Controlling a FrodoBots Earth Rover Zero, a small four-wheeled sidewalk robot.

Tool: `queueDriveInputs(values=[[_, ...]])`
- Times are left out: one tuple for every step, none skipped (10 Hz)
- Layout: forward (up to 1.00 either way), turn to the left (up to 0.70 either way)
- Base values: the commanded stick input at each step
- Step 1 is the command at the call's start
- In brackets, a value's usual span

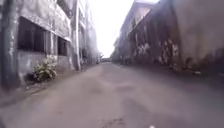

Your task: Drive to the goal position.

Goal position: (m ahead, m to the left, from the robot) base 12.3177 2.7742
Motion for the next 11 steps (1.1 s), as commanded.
queueDriveInputs(values=[[0.50,0.00],[0.50,0.00],[0.50,0.00],[0.50,0.00],[0.50,0.00],[0.50,0.00],[0.50,0.00],[0.50,0.00],[0.50,0.00],[0.50,0.00],[0.50,0.00]])
